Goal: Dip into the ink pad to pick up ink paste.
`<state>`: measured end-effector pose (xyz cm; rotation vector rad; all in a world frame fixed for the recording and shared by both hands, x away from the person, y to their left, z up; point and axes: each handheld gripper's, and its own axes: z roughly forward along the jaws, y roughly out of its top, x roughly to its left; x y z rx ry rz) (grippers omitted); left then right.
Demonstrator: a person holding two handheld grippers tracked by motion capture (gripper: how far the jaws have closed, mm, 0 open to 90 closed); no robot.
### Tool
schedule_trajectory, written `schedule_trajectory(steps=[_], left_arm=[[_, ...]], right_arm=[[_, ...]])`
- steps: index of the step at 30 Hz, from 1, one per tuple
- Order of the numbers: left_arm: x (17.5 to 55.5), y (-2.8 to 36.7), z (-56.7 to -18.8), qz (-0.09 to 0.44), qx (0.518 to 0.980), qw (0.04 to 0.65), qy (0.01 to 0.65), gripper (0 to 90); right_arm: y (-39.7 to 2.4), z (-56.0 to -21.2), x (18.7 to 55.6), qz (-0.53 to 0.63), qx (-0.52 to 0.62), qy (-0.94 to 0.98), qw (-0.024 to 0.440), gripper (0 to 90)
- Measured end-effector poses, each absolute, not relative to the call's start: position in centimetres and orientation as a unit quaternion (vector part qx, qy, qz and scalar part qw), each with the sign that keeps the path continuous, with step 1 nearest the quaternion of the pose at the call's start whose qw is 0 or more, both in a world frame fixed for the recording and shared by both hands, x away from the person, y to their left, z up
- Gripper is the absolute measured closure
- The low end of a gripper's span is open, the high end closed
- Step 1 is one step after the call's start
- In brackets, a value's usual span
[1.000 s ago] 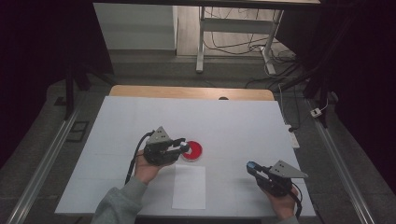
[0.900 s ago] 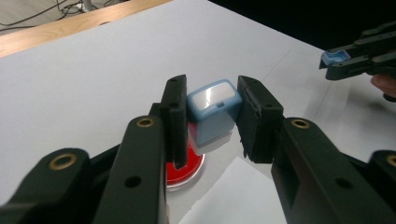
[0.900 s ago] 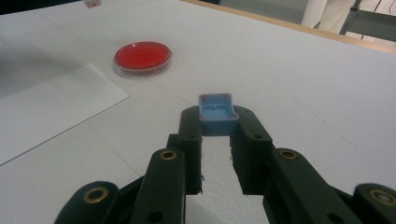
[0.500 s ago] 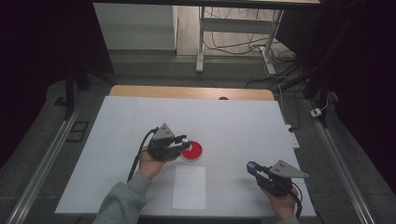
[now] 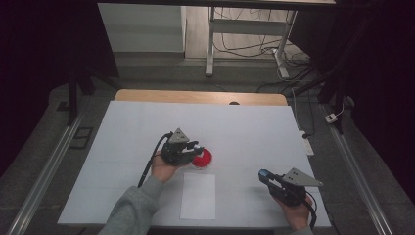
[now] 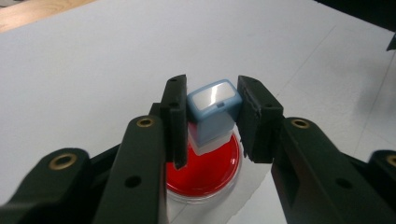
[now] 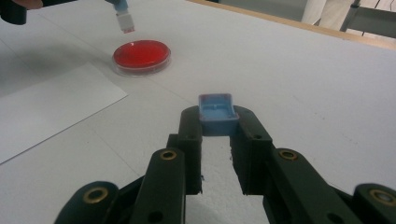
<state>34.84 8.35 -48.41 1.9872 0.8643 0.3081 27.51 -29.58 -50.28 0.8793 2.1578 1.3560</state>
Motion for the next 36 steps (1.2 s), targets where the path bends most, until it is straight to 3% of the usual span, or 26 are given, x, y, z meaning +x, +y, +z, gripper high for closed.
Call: schedule_trajectory(steps=[36], left_arm=[[35.7, 7.3, -50.3, 0.118, 0.823, 0.428, 0.353, 65.6]], right_arm=[[-29.6, -50.4, 27.6, 0.488, 0.317, 0.783, 0.219, 73.8]])
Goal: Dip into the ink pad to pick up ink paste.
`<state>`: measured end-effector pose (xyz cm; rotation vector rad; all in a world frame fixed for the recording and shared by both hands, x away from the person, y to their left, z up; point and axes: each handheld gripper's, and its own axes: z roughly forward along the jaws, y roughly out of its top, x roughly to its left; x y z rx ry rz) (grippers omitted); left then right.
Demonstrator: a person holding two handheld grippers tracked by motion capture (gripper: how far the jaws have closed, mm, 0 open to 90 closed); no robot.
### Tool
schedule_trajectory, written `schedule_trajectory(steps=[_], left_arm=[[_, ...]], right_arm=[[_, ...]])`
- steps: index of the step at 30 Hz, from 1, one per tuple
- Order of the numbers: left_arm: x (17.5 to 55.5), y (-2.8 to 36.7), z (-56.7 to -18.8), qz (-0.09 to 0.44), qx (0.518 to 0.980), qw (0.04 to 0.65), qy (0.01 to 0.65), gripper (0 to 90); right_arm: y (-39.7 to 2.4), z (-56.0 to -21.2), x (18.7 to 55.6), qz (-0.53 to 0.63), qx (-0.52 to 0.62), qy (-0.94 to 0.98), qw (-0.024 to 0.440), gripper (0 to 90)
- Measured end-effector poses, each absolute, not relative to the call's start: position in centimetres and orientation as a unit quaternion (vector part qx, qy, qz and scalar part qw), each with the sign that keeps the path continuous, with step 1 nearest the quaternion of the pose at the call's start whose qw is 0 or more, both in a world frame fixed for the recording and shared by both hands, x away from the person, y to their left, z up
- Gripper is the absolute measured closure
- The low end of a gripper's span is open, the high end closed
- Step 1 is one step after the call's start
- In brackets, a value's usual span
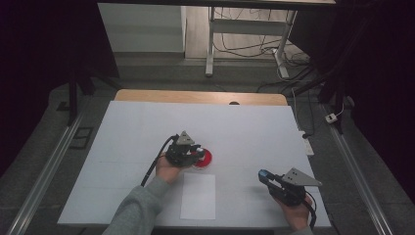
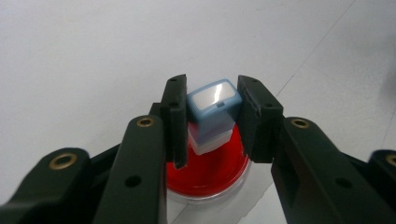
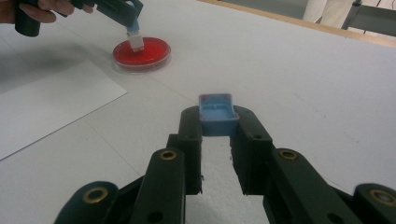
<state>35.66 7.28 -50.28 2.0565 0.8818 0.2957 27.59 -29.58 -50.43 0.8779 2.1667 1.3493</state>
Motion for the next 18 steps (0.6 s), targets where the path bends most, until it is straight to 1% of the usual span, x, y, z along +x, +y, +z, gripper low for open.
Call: schedule_trajectory(steps=[18], left_arm=[[35.64, 6.98, -50.82, 0.124, 0.829, 0.415, 0.354, 65.8]], right_arm=[[-29.53, -50.42, 27.56, 0.488, 0.316, 0.783, 0.221, 73.8]])
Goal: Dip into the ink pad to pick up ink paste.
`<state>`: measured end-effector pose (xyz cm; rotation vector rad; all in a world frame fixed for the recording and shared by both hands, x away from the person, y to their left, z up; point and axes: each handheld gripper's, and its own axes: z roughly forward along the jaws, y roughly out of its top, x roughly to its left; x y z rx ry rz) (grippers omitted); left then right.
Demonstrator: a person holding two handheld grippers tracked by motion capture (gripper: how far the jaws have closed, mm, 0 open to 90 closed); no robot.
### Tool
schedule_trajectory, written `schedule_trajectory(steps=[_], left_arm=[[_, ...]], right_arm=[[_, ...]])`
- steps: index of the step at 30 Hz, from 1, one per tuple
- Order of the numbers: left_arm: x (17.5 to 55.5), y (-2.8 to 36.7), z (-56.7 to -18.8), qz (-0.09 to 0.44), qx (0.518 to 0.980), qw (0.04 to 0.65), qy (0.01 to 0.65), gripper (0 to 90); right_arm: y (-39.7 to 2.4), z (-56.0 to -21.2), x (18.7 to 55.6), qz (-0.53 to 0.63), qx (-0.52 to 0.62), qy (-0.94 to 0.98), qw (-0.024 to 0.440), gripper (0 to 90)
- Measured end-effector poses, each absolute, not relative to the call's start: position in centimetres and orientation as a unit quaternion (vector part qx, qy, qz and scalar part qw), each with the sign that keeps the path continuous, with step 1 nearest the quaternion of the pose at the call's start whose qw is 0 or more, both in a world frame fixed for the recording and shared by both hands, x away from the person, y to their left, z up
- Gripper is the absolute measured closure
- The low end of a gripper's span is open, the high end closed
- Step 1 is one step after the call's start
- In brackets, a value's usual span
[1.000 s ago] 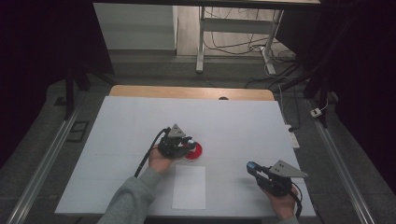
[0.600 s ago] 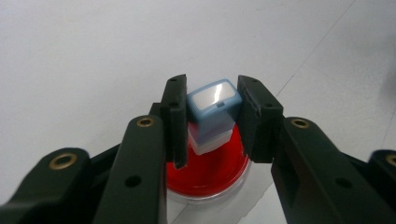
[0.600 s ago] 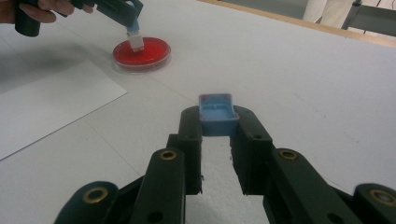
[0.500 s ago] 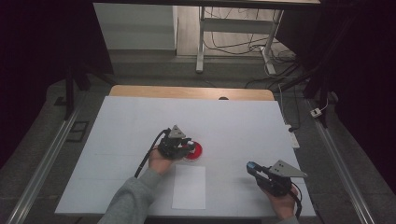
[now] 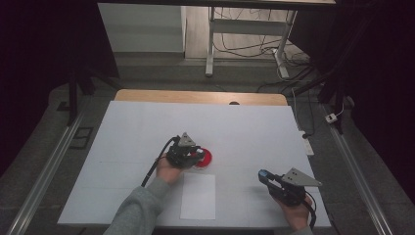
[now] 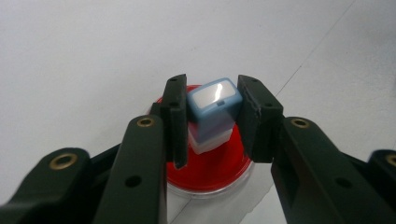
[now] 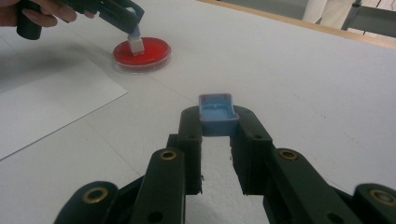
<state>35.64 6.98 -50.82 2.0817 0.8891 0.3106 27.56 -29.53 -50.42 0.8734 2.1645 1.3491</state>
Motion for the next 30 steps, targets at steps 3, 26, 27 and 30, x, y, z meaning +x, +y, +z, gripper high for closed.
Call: schedule_trajectory(steps=[3, 26, 27, 30], left_arm=[[35.65, 6.97, -51.00, 0.122, 0.829, 0.415, 0.355, 65.8], [35.48, 6.82, -51.18, 0.131, 0.831, 0.412, 0.351, 66.0], [35.48, 6.83, -51.19, 0.131, 0.831, 0.413, 0.351, 66.0], [35.47, 6.83, -51.20, 0.131, 0.830, 0.412, 0.351, 66.0]], right_arm=[[-29.51, -50.41, 27.55, 0.488, 0.316, 0.783, 0.221, 73.8], [-29.44, -50.39, 27.51, 0.489, 0.313, 0.783, 0.222, 73.8], [-29.43, -50.39, 27.51, 0.489, 0.313, 0.783, 0.222, 73.8], [-29.43, -50.38, 27.50, 0.489, 0.313, 0.783, 0.222, 73.7]])
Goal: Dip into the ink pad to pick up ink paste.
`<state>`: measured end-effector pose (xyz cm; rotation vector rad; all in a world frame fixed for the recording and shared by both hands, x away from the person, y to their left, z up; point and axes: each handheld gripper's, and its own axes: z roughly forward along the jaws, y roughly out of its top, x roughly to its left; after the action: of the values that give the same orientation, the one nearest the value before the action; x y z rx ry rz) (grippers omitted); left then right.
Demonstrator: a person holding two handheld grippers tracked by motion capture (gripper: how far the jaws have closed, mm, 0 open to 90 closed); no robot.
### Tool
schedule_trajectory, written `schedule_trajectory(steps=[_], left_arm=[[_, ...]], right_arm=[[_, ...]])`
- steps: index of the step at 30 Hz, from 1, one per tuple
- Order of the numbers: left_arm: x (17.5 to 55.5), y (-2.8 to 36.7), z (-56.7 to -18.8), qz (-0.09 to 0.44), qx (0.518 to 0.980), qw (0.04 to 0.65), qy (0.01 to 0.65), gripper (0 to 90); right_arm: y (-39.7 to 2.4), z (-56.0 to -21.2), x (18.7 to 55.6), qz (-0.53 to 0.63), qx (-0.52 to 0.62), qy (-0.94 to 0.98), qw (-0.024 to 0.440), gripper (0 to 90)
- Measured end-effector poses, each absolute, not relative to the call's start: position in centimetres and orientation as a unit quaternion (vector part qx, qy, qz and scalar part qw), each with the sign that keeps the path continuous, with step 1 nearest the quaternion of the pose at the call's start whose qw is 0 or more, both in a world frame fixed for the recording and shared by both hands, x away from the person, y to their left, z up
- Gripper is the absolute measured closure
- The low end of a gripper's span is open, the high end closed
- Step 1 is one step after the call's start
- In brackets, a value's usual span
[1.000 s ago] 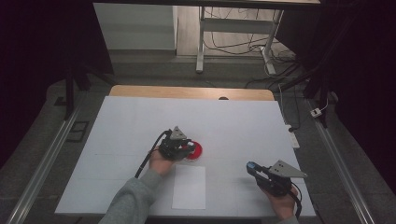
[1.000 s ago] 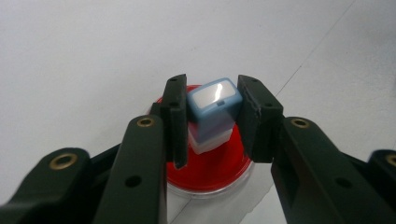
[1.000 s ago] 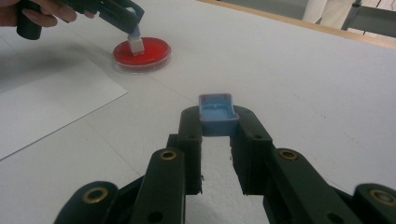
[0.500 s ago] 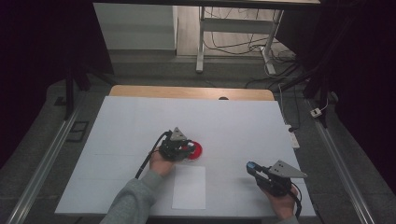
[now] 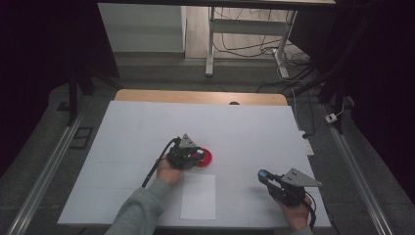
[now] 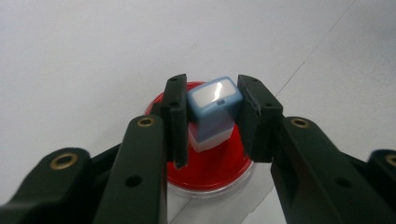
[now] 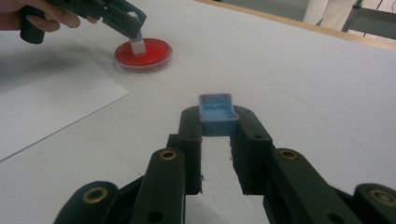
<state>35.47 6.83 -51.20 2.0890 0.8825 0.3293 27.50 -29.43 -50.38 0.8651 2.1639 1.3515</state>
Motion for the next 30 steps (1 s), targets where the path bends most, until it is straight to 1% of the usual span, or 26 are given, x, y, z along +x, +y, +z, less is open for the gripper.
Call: schedule_trajectory(steps=[13, 16, 23, 30], left_arm=[[35.3, 6.7, -51.0, 0.139, 0.833, 0.409, 0.347, 65.9], [35.3, 6.9, -50.4, 0.142, 0.831, 0.411, 0.347, 65.8], [35.5, 7.9, -48.5, 0.143, 0.814, 0.438, 0.354, 65.8], [35.9, 7.9, -48.4, 0.140, 0.813, 0.439, 0.357, 65.8]], right_arm=[[-29.4, -50.4, 27.5, 0.490, 0.312, 0.783, 0.222, 73.8], [-29.4, -50.4, 27.5, 0.490, 0.312, 0.783, 0.222, 73.7], [-29.4, -50.4, 27.6, 0.489, 0.313, 0.783, 0.221, 73.7], [-29.4, -50.4, 27.5, 0.489, 0.313, 0.784, 0.221, 73.8]])
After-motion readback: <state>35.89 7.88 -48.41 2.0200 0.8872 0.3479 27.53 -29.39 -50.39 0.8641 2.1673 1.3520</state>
